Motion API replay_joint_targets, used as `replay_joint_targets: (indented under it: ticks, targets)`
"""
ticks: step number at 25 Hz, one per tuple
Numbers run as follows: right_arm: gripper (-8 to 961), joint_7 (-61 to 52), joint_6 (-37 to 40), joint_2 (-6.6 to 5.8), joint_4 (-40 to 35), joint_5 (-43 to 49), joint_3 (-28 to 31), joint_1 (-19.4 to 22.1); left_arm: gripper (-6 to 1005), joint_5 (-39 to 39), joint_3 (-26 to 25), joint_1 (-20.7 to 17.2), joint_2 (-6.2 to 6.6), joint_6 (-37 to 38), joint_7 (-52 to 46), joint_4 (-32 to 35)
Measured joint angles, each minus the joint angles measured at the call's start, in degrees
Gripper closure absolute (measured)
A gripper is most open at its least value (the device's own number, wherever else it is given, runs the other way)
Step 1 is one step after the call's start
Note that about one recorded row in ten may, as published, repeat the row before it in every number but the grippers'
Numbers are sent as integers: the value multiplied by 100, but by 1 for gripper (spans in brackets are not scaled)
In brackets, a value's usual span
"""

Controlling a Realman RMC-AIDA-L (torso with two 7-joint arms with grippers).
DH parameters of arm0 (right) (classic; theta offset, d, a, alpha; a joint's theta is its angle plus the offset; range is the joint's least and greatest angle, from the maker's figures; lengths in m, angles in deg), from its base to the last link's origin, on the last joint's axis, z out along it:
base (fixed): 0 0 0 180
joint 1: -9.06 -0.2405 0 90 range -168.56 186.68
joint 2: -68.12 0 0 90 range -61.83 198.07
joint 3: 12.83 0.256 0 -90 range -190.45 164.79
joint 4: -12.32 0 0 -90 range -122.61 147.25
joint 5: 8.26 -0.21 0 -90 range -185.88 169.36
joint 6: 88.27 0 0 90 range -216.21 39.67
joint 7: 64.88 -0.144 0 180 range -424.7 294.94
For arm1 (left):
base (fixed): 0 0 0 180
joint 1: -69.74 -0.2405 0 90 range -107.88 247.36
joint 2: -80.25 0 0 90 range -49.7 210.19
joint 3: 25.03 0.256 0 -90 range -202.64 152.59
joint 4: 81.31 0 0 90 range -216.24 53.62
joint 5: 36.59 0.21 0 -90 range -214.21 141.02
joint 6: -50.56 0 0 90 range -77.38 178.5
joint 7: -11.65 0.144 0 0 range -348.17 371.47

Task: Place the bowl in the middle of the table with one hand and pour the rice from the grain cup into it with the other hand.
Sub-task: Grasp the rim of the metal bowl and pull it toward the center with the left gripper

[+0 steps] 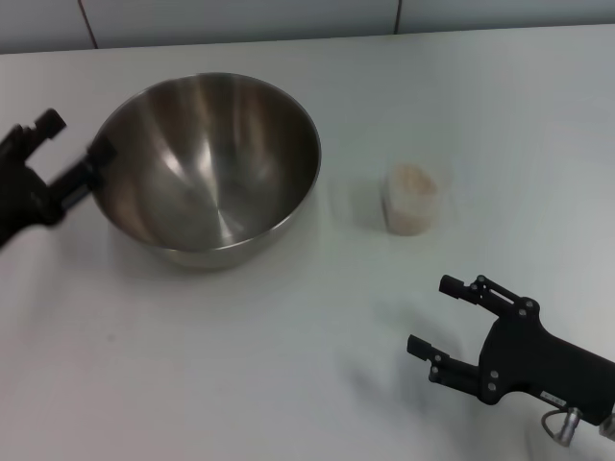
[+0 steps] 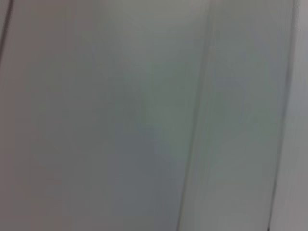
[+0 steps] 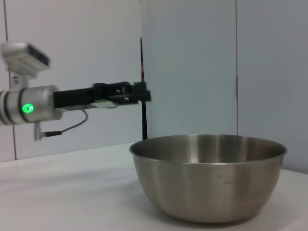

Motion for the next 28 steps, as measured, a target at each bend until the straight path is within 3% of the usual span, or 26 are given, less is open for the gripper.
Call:
replay_joint_targets:
  ticks: [1, 2, 3, 9, 17, 28]
  targets:
    - [151, 0, 0, 0, 0, 0, 0, 0, 220, 0, 0, 0, 0, 0, 0, 0]
    - [151, 1, 2, 0, -1, 0, 0, -14, 221, 73, 346, 121, -9, -476, -929, 558]
    - [151, 1, 2, 0, -1, 0, 0, -14, 223, 73, 346, 121, -9, -476, -929, 558]
    - [151, 4, 5, 0, -2, -1, 0, -32, 232, 125, 2351, 108, -26, -1793, -2745, 1895]
    - [152, 5, 17, 0, -2, -1, 0, -18, 245, 211, 3885, -61, -15, -2922, -3932, 2652]
    - [152, 5, 22, 0, -3, -1, 0, -6, 261, 688, 3976, 15, -8, -3225, -4533, 2712]
